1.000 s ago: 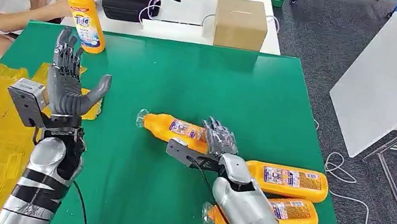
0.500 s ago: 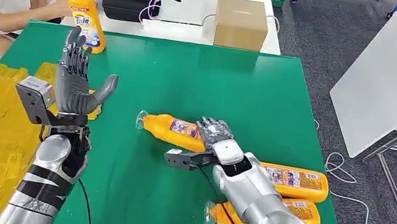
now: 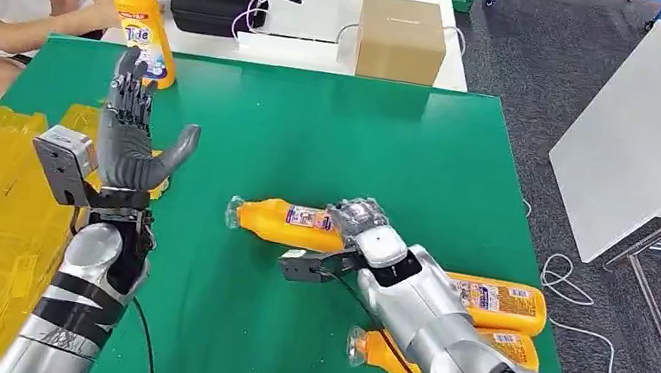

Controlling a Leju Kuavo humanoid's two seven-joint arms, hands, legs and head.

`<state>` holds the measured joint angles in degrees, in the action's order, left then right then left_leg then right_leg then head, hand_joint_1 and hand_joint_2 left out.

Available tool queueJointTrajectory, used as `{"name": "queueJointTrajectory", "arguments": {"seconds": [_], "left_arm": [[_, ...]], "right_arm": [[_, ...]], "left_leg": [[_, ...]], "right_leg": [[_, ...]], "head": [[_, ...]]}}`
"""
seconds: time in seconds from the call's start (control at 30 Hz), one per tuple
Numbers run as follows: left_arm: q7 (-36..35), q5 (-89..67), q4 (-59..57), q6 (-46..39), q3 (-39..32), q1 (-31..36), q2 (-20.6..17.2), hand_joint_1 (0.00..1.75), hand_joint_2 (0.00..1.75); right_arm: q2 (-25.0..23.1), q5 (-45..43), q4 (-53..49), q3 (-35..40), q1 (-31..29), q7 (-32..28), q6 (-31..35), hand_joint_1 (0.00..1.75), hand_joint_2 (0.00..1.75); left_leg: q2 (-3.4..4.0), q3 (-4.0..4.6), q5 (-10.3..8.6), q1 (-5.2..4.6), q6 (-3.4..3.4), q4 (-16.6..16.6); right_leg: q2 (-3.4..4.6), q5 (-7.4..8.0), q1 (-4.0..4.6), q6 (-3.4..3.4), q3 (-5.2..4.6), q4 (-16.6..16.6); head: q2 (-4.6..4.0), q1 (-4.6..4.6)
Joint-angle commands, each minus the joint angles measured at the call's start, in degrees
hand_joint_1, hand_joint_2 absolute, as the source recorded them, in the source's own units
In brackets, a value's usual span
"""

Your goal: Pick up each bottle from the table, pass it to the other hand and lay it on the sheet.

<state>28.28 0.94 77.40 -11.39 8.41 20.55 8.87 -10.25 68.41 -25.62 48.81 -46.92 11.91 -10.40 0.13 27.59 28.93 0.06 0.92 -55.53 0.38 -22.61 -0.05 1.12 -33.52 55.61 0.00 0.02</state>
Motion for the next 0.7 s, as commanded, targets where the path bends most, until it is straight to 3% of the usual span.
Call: {"name": "queueJointTrajectory", "arguments": {"seconds": [0.03, 0.33, 0.37, 0.4, 0.5, 0.53, 0.57, 0.7], "left_arm": [[-0.3, 0.4, -3.7, -0.4, 1.6, 2.9, -0.3, 0.0, 1.75], [-0.6, 0.3, -3.5, -1.1, 2.1, 2.7, -0.3, 0.0, 1.75], [-0.5, 0.2, -3.8, -1.2, 2.3, 2.9, -0.4, 0.0, 1.75], [-0.5, 0.2, -3.9, -1.2, 2.3, 2.8, -0.3, 0.0, 1.75], [-0.5, 0.2, -3.8, -1.2, 2.5, 3.3, -0.2, 0.0, 1.75], [-0.5, 0.2, -3.8, -1.2, 2.5, 3.3, -0.2, 0.0, 1.75], [-0.7, 0.3, -3.7, -1.5, 2.5, 3.1, -0.3, 0.0, 1.75], [-0.6, 0.3, -4.4, -1.5, 2.4, 2.9, -0.3, 0.0, 1.75]], "right_arm": [[0.6, -0.5, 4.9, 1.9, -1.9, 0.7, -0.3, 1.75, 1.75], [0.7, -1.5, 5.7, 0.1, 0.1, 1.2, 1.1, 1.71, 1.75], [0.6, -1.8, 5.9, -0.3, 0.2, 1.3, 1.5, 1.47, 1.75], [0.6, -2.1, 6.0, -0.7, 0.3, 1.3, 1.6, 0.65, 1.75], [0.2, -2.2, 6.0, -0.8, 0.3, 1.2, 1.8, 0.65, 1.75], [0.2, -2.2, 6.0, -0.8, 0.3, 1.2, 1.8, 0.16, 1.75], [0.2, -2.7, 6.2, -1.6, 0.4, 1.3, 2.0, 0.0, 1.75], [0.3, -3.3, 6.6, -2.4, 1.0, 1.3, 2.6, 0.0, 1.75]], "left_leg": [[-0.16, -0.01, 0.0, 0.05, -0.03, 0.0], [-0.15, -0.07, -0.01, 0.04, -0.02, 0.0], [-0.23, -0.14, -0.01, 0.13, -0.06, 0.1], [-0.21, -0.11, -0.02, 0.05, -0.04, 0.1], [-0.22, -0.11, -0.02, 0.07, -0.04, 0.0], [-0.19, -0.1, -0.02, 0.05, -0.04, 0.0], [-0.17, -0.1, -0.02, 0.05, -0.03, 0.0], [-0.25, -0.15, -0.02, 0.13, -0.06, 0.1]], "right_leg": [[-0.17, -0.02, 0.04, 0.02, 0.07, 0.0], [-0.16, -0.01, 0.04, 0.02, 0.13, -0.1], [-0.26, 0.01, 0.13, 0.04, 0.26, -0.2], [-0.22, -0.02, 0.05, 0.02, 0.2, -0.1], [-0.24, -0.02, 0.07, 0.02, 0.19, -0.1], [-0.21, -0.02, 0.06, 0.02, 0.17, -0.1], [-0.18, -0.01, 0.05, 0.02, 0.16, -0.1], [-0.27, 0.01, 0.14, 0.03, 0.28, -0.2]], "head": [[0.0, 0.0], [0.0, 0.0], [0.0, 0.0], [0.0, 0.0], [0.0, 0.0], [0.0, 0.0], [0.0, 0.0], [0.0, 0.0]]}}
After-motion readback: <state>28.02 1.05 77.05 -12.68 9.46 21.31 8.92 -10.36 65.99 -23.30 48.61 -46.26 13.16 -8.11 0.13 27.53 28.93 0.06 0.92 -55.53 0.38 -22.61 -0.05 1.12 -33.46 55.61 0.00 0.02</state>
